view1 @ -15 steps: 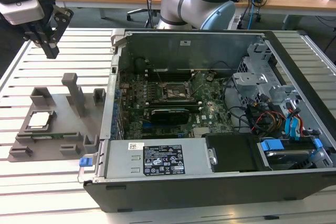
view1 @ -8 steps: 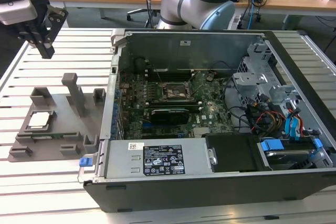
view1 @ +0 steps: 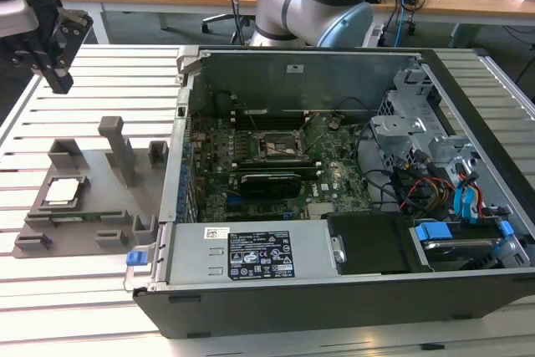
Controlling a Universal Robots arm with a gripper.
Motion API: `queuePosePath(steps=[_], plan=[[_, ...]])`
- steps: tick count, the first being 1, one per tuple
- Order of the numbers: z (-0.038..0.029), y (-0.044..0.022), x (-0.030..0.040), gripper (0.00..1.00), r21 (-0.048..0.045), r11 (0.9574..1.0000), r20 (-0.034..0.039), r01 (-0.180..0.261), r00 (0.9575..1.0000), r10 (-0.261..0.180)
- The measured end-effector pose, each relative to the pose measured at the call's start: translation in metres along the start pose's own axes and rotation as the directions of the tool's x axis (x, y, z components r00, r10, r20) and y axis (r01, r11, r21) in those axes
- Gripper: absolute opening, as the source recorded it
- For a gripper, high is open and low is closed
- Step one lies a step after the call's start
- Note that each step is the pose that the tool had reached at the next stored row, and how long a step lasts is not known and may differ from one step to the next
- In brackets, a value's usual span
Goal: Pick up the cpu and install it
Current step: 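Reach for the cpu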
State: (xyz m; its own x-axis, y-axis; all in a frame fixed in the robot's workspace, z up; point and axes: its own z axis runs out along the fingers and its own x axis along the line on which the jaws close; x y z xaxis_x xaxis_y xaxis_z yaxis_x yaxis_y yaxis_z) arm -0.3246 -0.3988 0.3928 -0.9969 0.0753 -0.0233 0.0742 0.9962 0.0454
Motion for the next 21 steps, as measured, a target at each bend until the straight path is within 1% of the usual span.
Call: queuePosePath(steps=[1, 6, 15, 18, 20, 21], plan=[[0.0, -0.0002, 0.0024, 0.11, 0.0, 1.0, 0.0, 0.0, 1.0, 0.0], [-0.0002, -0.0007, 0.0097, 0.11, 0.0001, 1.0, -0.0001, 0.0, 1.0, 0.0], [-0.0004, -0.0015, 0.0198, 0.11, 0.0, 1.0, 0.0, 0.0, 1.0, 0.0], [-0.0004, -0.0021, 0.0286, 0.11, 0.0, 1.0, 0.0, 0.0, 1.0, 0.0], [-0.0004, -0.0025, 0.0326, 0.11, 0.0001, 1.0, -0.0001, 0.0, 1.0, 0.0], [-0.0004, -0.0027, 0.0358, 0.11, 0.0, 1.0, 0.0, 0.0, 1.0, 0.0]])
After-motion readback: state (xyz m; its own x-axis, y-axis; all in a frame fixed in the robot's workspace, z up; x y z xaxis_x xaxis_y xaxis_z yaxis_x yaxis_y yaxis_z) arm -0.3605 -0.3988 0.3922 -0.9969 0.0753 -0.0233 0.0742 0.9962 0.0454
